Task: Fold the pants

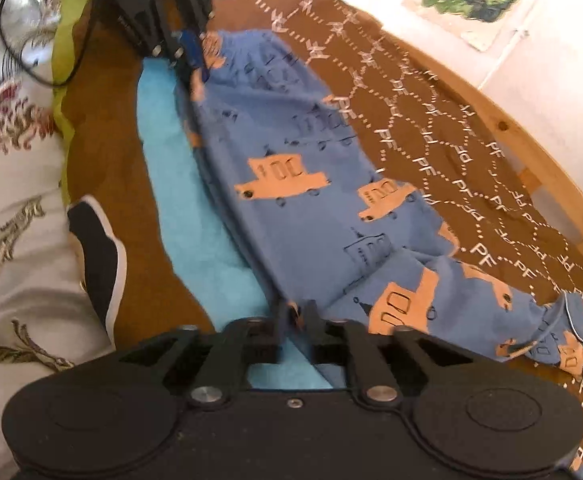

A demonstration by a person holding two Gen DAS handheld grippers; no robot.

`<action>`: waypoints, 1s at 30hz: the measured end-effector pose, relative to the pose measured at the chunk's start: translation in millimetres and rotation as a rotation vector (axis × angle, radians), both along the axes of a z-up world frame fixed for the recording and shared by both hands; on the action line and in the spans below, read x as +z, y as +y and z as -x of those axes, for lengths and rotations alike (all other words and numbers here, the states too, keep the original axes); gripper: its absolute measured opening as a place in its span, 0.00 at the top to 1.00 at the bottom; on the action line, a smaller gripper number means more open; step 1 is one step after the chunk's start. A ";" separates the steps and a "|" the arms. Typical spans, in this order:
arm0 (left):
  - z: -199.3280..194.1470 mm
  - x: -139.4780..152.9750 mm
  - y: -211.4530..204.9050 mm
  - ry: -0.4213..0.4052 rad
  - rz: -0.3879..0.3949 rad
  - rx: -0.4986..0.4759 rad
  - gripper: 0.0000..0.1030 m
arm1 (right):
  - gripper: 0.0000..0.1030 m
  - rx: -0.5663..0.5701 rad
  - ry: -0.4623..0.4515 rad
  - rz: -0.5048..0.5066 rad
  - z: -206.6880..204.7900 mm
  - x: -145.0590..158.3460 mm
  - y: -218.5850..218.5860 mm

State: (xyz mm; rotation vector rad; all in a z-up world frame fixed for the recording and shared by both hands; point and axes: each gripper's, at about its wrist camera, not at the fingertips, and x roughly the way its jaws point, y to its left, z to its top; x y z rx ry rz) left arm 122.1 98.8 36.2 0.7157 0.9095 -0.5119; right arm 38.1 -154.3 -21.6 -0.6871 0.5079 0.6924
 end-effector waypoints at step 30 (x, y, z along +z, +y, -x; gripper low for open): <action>-13.7 -45.3 -266.0 -0.150 0.155 -0.020 0.83 | 0.14 -0.677 0.111 -0.495 -48.0 27.3 -202.1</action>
